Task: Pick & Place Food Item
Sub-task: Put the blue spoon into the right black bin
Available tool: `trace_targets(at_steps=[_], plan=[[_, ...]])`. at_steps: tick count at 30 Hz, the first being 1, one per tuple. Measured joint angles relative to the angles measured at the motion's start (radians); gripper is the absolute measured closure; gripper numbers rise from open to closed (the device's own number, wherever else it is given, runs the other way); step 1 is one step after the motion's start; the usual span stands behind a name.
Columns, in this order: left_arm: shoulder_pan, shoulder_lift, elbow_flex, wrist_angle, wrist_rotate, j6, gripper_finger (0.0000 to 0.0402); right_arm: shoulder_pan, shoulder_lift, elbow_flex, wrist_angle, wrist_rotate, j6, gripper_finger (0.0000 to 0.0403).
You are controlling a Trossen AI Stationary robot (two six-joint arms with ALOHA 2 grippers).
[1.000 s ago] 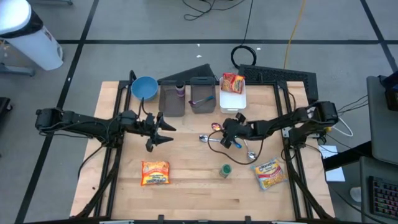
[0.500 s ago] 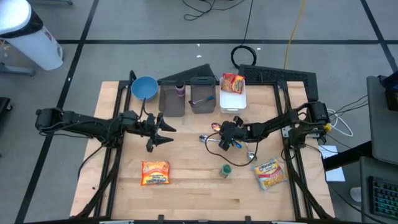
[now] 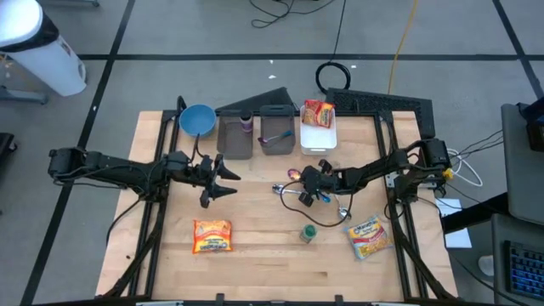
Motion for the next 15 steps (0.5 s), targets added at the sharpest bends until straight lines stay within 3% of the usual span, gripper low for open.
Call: trace_targets(at_steps=[3, 15], plan=[[0.000, 0.000, 0.000, 0.000, 0.000, 0.000, 0.0163, 0.000, 0.000, 0.000, 0.000, 0.003, -0.001, 0.0392], [0.000, 0.000, 0.000, 0.001, 0.000, -0.006, 0.0163, -0.005, -0.018, -0.001, 0.009, 0.007, -0.036, 0.0396]])
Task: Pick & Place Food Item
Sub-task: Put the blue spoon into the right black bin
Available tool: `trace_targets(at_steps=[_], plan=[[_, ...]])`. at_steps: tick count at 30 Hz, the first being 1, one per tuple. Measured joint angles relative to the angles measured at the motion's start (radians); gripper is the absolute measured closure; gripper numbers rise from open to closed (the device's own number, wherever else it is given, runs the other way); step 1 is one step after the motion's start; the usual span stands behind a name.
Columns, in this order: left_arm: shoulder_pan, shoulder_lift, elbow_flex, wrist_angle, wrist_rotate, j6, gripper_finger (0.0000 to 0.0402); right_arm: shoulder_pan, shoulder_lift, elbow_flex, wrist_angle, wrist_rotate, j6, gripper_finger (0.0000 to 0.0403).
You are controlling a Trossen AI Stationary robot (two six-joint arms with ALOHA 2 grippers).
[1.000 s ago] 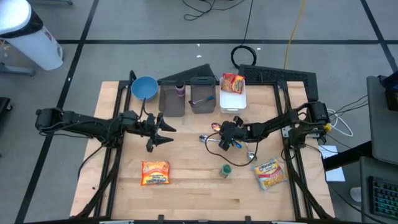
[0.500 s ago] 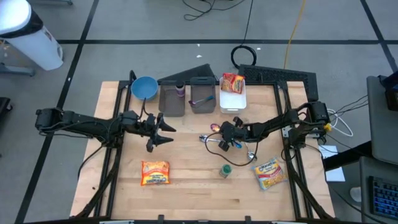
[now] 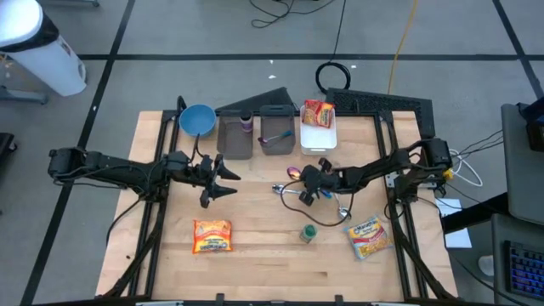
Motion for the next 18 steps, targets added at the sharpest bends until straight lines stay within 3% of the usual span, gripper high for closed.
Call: trace_targets(at_steps=[12, 18], plan=[[0.002, 0.000, 0.000, 0.001, -0.044, -0.073, 0.0163, 0.000, -0.202, 0.000, 0.065, 0.001, -0.146, 0.0397], [0.056, 0.000, 0.000, -0.002, -0.081, -0.300, 0.0163, 0.001, -0.315, 0.001, 0.111, 0.001, -0.290, 0.0398]])
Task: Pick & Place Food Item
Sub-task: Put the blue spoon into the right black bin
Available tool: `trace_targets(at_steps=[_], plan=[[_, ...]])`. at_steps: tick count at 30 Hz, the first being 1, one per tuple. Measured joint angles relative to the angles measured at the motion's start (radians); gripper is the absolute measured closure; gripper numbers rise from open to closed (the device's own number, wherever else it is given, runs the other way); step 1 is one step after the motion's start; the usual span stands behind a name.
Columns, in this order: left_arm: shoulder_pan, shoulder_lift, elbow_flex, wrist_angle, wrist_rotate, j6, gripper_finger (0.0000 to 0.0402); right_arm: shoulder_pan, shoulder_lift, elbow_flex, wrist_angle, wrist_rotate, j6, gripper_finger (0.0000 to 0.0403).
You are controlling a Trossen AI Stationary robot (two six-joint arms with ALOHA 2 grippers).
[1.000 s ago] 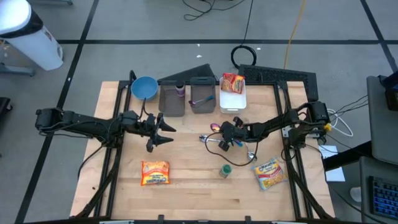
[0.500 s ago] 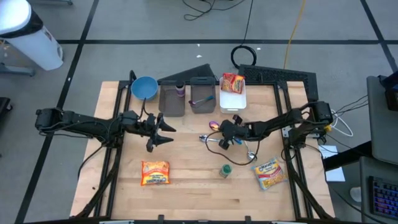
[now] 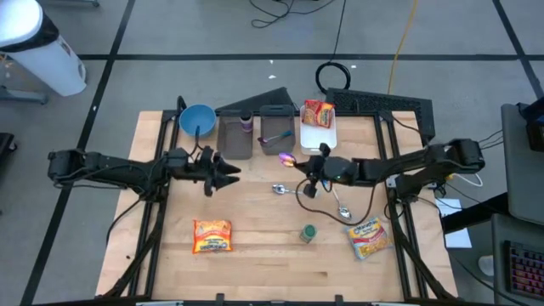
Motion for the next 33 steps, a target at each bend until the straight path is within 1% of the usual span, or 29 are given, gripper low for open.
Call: trace_targets(at_steps=[2, 5, 7, 10, 15, 19, 22, 24, 29, 33], plan=[[0.026, 0.000, 0.014, -0.038, 0.004, -0.072, 0.0163, 0.000, -0.013, 0.013, -0.002, 0.000, -0.039, 0.0398], [0.059, 0.000, 0.055, -0.124, 0.020, -0.111, 0.0163, 0.011, -0.009, 0.059, -0.024, 0.001, -0.121, 0.0398], [0.077, 0.000, 0.095, -0.194, 0.022, -0.112, 0.0163, 0.020, 0.017, 0.106, -0.042, 0.000, -0.184, 0.0398], [0.094, 0.000, 0.157, -0.278, 0.021, -0.103, 0.0163, 0.027, 0.050, 0.158, -0.084, 0.000, -0.227, 0.0398], [0.115, 0.000, 0.222, -0.333, 0.036, -0.089, 0.0163, 0.031, 0.102, 0.219, -0.059, 0.001, -0.285, 0.0398], [0.139, 0.038, 0.247, -0.394, 0.031, -0.096, 0.0163, 0.047, 0.143, 0.272, -0.053, -0.004, -0.330, 0.0399], [0.153, 0.088, 0.258, -0.378, 0.043, -0.112, 0.0163, 0.053, 0.161, 0.297, -0.043, -0.030, -0.351, 0.0399], [0.159, 0.126, 0.258, -0.349, 0.064, -0.117, 0.0163, 0.052, 0.179, 0.305, -0.006, -0.047, -0.353, 0.0399], [0.162, 0.201, 0.258, -0.213, 0.128, -0.118, 0.0163, 0.052, 0.184, 0.303, 0.003, -0.051, -0.353, 0.0399], [0.162, 0.226, 0.258, -0.134, 0.160, -0.118, 0.0163, 0.052, 0.183, 0.303, 0.002, -0.051, -0.353, 0.0399]])
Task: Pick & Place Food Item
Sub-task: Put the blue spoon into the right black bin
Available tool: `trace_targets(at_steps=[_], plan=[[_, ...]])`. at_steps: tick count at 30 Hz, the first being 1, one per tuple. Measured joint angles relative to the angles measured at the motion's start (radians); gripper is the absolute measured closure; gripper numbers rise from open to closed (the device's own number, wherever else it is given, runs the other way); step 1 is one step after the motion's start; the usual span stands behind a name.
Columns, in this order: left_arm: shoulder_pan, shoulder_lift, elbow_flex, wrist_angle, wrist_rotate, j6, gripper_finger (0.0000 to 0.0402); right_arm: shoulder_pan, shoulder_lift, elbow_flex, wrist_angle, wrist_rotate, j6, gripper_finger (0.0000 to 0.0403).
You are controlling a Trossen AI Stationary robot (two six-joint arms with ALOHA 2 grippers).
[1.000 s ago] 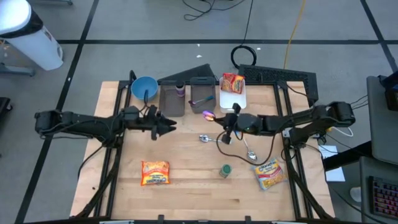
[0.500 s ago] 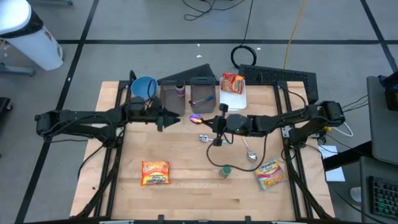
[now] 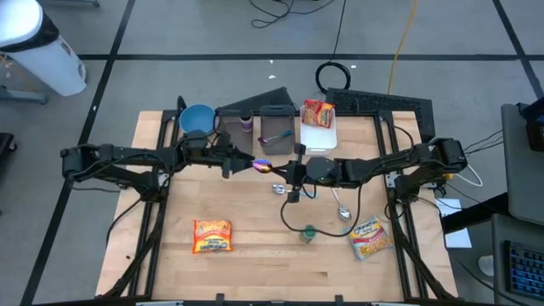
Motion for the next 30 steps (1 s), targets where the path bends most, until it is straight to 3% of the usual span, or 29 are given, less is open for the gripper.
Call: trace_targets(at_steps=[11, 30], plan=[[-0.010, 0.003, 0.000, -0.021, 0.093, 0.009, 0.0163, -0.008, 0.001, 0.000, 0.068, 0.033, -0.023, 0.0399], [-0.031, 0.003, 0.000, 0.071, 0.049, 0.009, 0.0163, -0.021, 0.001, 0.000, 0.035, 0.027, -0.022, 0.0399]])
